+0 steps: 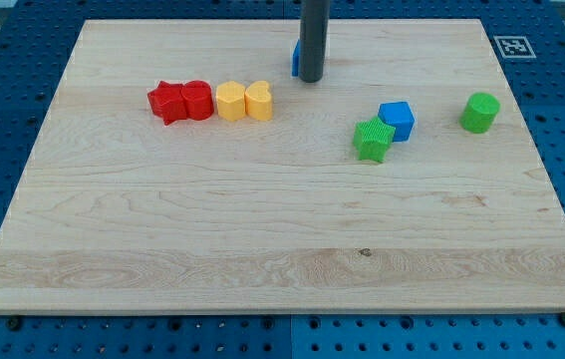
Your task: Slide the triangle above the red star
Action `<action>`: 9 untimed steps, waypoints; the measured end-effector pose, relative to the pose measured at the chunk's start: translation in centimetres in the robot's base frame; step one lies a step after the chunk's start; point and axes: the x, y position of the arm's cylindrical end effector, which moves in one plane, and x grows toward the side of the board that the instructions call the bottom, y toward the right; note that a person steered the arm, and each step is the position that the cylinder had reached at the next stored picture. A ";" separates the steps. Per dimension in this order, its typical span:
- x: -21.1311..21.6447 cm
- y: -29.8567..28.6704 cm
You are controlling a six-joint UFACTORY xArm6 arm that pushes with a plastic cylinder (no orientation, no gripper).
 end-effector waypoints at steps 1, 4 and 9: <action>-0.8 -1.4; -3.6 3.6; -3.6 -9.4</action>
